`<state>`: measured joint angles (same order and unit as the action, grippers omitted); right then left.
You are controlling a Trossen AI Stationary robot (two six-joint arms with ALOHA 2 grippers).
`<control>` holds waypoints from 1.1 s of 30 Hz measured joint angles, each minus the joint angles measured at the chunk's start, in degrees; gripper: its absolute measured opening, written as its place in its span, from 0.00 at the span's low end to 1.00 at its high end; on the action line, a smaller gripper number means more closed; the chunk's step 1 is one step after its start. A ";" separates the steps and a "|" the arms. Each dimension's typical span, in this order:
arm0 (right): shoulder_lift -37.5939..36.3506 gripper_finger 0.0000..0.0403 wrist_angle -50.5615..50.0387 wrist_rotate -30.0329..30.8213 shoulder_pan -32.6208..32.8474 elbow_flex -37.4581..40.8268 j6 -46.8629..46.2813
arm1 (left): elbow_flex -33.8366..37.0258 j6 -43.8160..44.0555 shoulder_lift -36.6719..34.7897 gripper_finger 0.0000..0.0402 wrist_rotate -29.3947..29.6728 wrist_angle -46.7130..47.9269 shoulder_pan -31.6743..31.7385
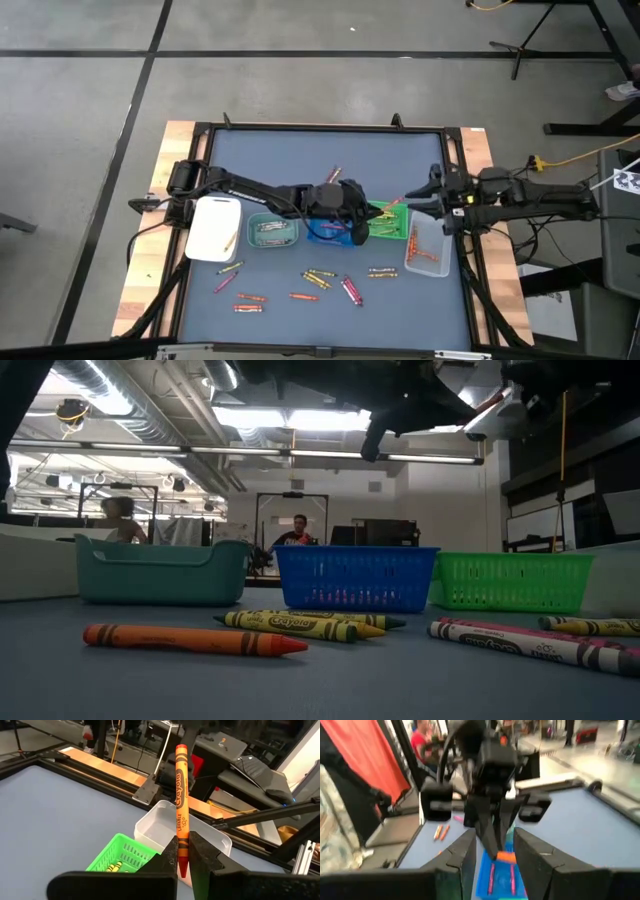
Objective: Sort crayons
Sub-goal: Put the orange crayon into the transparent bin
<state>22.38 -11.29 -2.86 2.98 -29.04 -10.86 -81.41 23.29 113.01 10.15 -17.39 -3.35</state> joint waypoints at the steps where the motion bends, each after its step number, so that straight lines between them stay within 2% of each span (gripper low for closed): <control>1: -0.66 0.33 0.35 0.80 0.00 0.00 0.25 | 0.00 0.00 0.00 0.02 0.00 0.00 -0.10; 6: -2.53 0.33 0.65 5.71 0.00 0.00 0.62 | 0.00 -0.05 0.00 0.02 0.02 -0.81 -0.66; 9: -2.53 0.33 0.55 5.95 0.00 0.00 0.62 | 0.00 -2.07 0.00 0.02 0.05 -3.05 -1.35; 20: -1.89 0.33 0.95 -4.52 0.00 0.00 0.69 | 0.00 -10.40 0.00 0.02 0.04 -14.63 -3.09; 26: -0.24 0.33 1.97 -5.23 0.00 -0.03 0.67 | 0.00 -10.42 0.00 0.02 0.05 -16.17 -3.07; 33: 6.19 0.33 9.89 -7.60 0.00 -0.04 1.11 | 0.00 -10.44 0.00 0.02 0.07 -16.31 -3.07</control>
<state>28.57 -1.40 -10.46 2.98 -29.08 -9.75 -81.41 12.84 113.01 10.22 -33.69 -6.42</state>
